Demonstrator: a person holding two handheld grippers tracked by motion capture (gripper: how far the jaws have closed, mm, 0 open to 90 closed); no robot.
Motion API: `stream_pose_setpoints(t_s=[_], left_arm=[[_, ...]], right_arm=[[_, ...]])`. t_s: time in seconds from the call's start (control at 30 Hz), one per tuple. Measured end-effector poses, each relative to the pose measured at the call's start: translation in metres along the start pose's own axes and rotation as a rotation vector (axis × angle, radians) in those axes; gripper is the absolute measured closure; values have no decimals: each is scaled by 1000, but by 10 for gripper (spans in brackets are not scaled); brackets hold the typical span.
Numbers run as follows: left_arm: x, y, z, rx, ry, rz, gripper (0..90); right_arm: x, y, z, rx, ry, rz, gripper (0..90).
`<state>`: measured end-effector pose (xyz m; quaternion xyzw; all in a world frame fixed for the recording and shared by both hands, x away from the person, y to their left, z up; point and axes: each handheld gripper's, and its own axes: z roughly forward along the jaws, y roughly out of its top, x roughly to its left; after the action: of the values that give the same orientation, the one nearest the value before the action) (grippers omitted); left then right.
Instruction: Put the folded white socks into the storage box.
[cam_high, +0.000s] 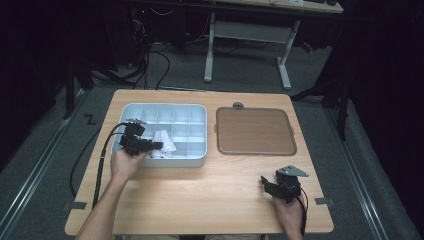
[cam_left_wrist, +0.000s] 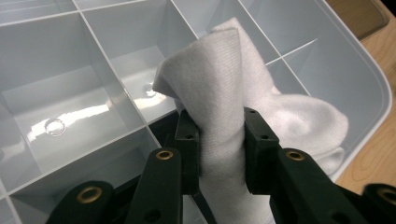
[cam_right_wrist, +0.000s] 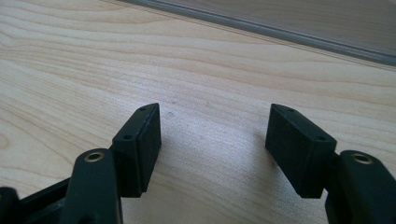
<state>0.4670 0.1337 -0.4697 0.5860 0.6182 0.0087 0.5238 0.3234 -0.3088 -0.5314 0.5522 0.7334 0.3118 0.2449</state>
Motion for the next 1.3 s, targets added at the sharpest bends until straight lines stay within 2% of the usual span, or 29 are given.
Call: stream_pose_setpoints(t_s=[0.47, 1.3], left_arm=[[1, -5, 3, 33, 20, 34, 729], [2, -7, 9, 99, 40, 51, 746]], right_arm=[[0, 0, 0, 0, -1, -2, 363], [0, 0, 0, 0, -1, -2, 363]])
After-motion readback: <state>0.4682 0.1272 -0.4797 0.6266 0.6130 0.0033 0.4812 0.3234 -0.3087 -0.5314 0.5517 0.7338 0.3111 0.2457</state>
